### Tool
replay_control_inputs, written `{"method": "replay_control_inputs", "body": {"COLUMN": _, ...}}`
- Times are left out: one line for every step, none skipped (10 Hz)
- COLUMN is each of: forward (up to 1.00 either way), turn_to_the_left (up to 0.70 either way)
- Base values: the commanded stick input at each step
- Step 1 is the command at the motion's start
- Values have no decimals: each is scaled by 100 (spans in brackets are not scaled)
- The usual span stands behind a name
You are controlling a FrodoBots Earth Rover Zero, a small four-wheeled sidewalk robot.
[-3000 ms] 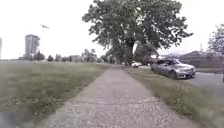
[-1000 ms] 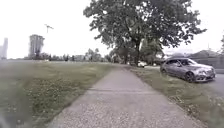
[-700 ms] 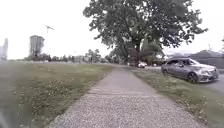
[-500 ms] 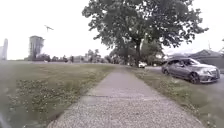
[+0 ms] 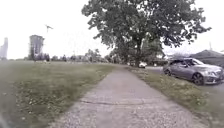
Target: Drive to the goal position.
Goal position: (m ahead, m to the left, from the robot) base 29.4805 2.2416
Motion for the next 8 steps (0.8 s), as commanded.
{"method": "replay_control_inputs", "body": {"forward": 70, "turn_to_the_left": 0}}
{"method": "replay_control_inputs", "body": {"forward": 70, "turn_to_the_left": 0}}
{"method": "replay_control_inputs", "body": {"forward": 70, "turn_to_the_left": 0}}
{"method": "replay_control_inputs", "body": {"forward": 70, "turn_to_the_left": 0}}
{"method": "replay_control_inputs", "body": {"forward": 70, "turn_to_the_left": 0}}
{"method": "replay_control_inputs", "body": {"forward": 70, "turn_to_the_left": 0}}
{"method": "replay_control_inputs", "body": {"forward": 70, "turn_to_the_left": 0}}
{"method": "replay_control_inputs", "body": {"forward": 70, "turn_to_the_left": 0}}
